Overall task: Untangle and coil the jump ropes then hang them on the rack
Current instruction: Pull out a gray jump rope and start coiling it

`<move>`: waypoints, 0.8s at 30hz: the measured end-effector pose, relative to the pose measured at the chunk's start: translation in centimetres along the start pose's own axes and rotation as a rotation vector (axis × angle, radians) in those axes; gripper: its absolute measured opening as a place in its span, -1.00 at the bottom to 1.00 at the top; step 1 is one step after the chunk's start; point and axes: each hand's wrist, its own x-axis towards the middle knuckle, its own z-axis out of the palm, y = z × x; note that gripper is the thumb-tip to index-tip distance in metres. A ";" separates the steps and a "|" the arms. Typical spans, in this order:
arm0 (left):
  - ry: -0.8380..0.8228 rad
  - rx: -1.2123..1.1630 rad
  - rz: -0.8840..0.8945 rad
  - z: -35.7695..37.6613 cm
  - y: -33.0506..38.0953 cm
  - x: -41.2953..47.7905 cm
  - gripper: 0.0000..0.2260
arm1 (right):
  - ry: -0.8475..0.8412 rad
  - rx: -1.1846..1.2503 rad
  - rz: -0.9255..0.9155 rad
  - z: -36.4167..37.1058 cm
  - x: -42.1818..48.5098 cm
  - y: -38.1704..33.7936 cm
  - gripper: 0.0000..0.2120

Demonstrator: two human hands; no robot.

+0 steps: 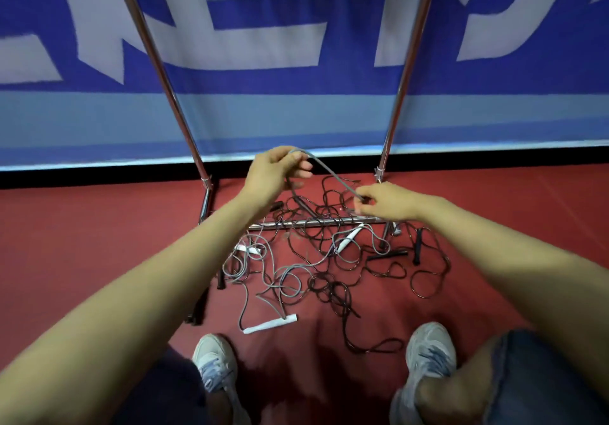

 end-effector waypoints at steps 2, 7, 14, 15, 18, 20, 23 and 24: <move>0.066 0.024 0.010 -1.5 0.8 0.0 -0.80 | 0.070 0.022 0.063 -0.6 -0.2 0.2 -0.91; 0.078 0.444 -0.090 -3.2 -1.2 -1.0 -0.90 | 0.278 0.210 0.007 -2.7 -0.5 -2.4 -0.86; -0.321 0.635 0.070 2.3 -2.1 -2.7 -0.74 | 0.323 0.933 -0.061 -2.6 -0.2 -6.3 -0.85; -0.335 0.603 0.077 2.8 -2.5 -2.7 -0.76 | 0.334 1.004 -0.054 -2.5 0.1 -6.3 -0.86; -0.269 0.404 0.024 3.4 -3.6 -2.2 -0.81 | 0.355 1.099 -0.028 -2.3 1.2 -6.2 -0.90; -0.158 0.217 -0.035 3.4 -3.3 -1.5 -0.76 | 0.302 1.115 0.038 -2.0 2.6 -5.6 -0.79; -0.076 -0.035 -0.101 2.4 -1.5 -0.5 -0.74 | 0.072 0.760 0.081 -0.8 3.3 -3.7 -0.61; -0.088 -0.098 -0.115 2.1 -1.1 -0.3 -0.74 | -0.026 0.570 0.035 -0.1 3.3 -3.1 -0.57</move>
